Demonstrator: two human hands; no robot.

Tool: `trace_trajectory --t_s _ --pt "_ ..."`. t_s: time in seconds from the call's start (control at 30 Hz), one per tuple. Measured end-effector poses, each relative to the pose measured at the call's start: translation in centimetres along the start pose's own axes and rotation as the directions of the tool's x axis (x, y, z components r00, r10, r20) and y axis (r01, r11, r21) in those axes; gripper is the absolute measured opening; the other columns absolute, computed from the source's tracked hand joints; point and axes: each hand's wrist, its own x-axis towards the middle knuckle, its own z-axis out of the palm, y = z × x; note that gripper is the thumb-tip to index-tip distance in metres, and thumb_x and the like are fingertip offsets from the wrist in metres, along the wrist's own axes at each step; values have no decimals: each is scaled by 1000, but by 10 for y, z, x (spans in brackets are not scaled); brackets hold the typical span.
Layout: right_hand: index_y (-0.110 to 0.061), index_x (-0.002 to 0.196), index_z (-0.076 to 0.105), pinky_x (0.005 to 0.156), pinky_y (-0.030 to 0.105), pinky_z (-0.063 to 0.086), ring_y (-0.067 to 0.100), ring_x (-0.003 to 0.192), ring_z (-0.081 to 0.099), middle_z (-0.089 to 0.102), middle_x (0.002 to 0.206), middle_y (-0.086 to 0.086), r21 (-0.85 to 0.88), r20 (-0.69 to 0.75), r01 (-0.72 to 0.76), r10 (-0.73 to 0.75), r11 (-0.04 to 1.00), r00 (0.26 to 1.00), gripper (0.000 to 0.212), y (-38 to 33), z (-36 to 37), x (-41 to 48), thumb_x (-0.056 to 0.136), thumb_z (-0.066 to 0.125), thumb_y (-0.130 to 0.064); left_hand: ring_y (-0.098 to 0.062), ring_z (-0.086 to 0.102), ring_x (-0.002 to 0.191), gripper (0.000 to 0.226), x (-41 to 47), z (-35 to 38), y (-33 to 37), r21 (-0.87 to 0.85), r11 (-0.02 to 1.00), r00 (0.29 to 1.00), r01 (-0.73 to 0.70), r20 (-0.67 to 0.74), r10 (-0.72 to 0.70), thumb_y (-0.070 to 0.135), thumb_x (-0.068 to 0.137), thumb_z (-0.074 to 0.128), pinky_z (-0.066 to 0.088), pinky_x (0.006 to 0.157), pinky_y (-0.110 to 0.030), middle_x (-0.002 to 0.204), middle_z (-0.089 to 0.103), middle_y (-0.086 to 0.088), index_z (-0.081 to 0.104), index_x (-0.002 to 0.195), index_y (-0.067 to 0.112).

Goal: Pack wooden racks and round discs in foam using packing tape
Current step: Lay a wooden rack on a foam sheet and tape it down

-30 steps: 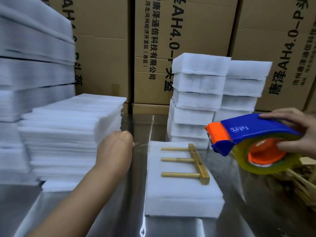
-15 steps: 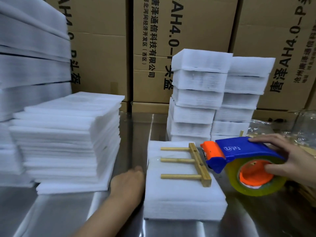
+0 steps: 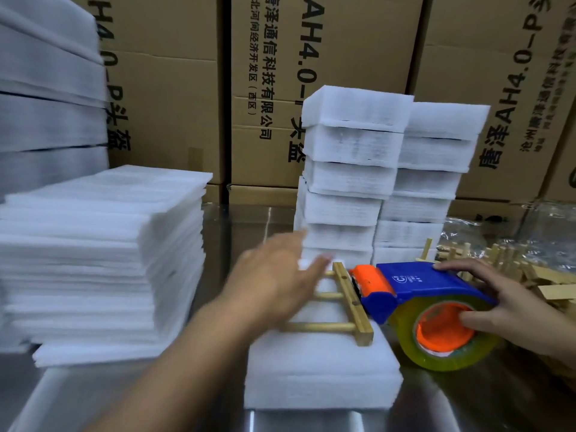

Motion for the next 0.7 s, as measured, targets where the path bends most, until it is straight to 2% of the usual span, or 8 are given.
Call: trace_trajectory --t_s 0.07,0.13,0.2,0.3,0.43,0.7 --pt "-58 103 58 63 27 58 3 92 65 46 120 -17 -14 11 -16 17 1000 1000 75 -7 -1 -1 75 69 11 -8 -1 145 77 5 24 23 -17 995 943 -95 319 95 74 85 17 1 116 -38 158 1 11 2 150 35" --pt "-58 102 59 64 27 58 2 94 64 46 118 -20 -11 0 -19 19 1000 1000 75 -12 -4 -4 76 68 12 -10 -12 144 76 5 45 25 18 995 894 -99 440 82 73 86 17 -5 117 -39 158 -10 10 -7 149 35" --pt "-59 107 57 66 26 58 2 97 63 44 119 -24 -23 -3 -18 18 1000 1000 76 -15 -10 -7 77 69 10 -10 -15 144 75 7 54 20 35 996 893 -77 447 53 70 88 18 -6 117 -38 157 -14 9 -11 148 35" --pt "-67 117 47 72 20 55 -9 103 49 29 122 -35 -158 57 -13 22 987 998 80 -17 -16 -9 79 71 -1 -10 -16 143 76 8 56 16 50 995 892 -90 448 58 71 87 17 -7 116 -39 157 -15 9 -12 148 35" --pt "-68 123 41 76 13 51 -20 106 41 24 129 -34 -220 78 8 9 975 997 81 -17 -17 -10 80 72 -7 -9 -16 143 76 8 57 16 60 994 891 -94 451 57 71 86 17 -8 115 -38 156 -16 11 -14 147 37" --pt "-68 124 38 79 20 53 -18 110 42 23 130 -37 -247 99 2 23 969 995 82 -24 -24 -11 80 71 -7 -6 -17 142 75 9 60 14 72 992 898 -103 437 62 72 86 16 -10 113 -34 156 -17 14 -15 146 40"
